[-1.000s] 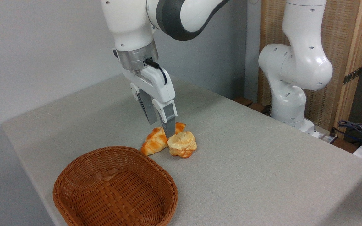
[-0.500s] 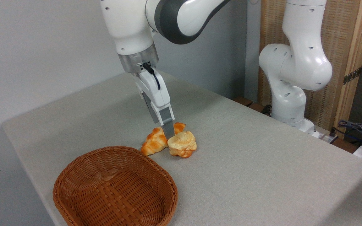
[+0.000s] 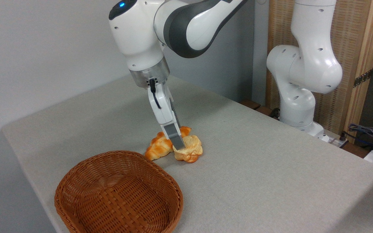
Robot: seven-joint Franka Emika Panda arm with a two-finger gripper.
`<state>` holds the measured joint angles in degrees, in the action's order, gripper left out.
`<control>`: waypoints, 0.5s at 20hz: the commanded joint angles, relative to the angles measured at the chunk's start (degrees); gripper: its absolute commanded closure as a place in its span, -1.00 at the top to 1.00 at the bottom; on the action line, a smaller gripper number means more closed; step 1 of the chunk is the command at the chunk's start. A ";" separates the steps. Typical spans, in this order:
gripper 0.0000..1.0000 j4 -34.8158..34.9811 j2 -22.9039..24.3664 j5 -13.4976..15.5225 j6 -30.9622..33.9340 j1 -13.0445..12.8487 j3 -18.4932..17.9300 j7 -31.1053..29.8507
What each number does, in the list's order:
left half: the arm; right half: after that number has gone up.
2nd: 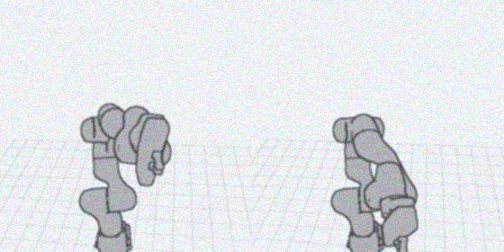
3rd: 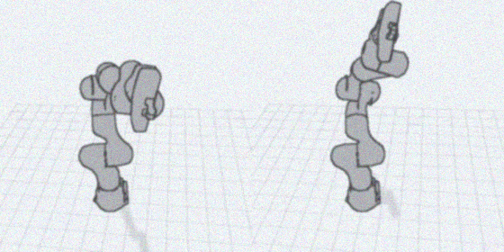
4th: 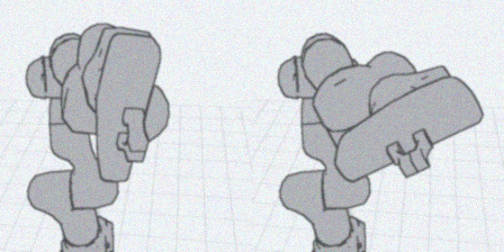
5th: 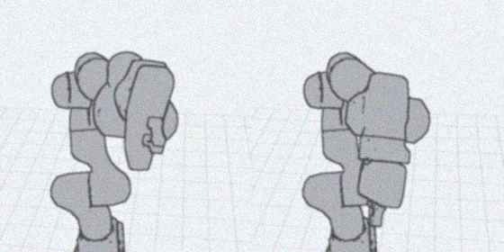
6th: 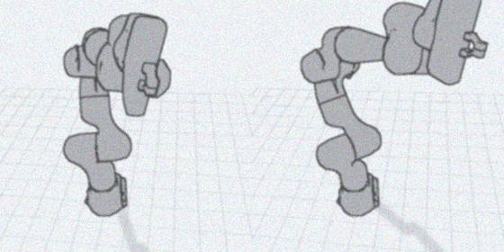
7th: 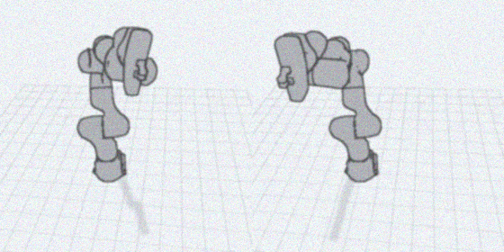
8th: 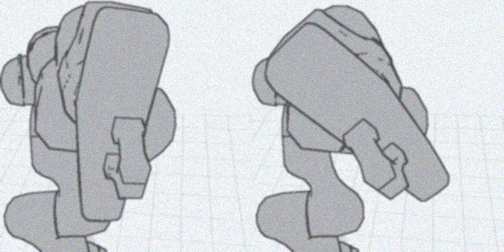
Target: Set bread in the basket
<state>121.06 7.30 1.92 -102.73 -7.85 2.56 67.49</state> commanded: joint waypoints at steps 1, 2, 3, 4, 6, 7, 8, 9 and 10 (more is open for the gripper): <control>1.00 0.41 0.18 0.02 1.22 0.03 -0.80 6.86; 1.00 0.41 0.18 -0.25 1.22 0.11 -0.97 8.17; 1.00 0.50 0.18 -0.60 1.22 0.11 -0.97 8.79; 1.00 0.67 -0.09 -1.38 1.22 0.11 -1.06 9.84; 1.00 1.63 -0.09 -2.09 1.22 0.11 -0.97 10.47; 1.00 1.90 -0.18 -2.09 1.22 0.11 -0.97 10.47; 1.00 1.90 -0.18 -2.18 1.22 0.11 -0.97 10.47; 1.00 1.99 -0.52 -2.44 1.22 0.11 -0.97 10.47; 1.00 2.16 -0.62 -2.62 1.22 0.11 -0.97 10.47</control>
<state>122.71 6.78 0.60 -102.73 -7.60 1.89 76.57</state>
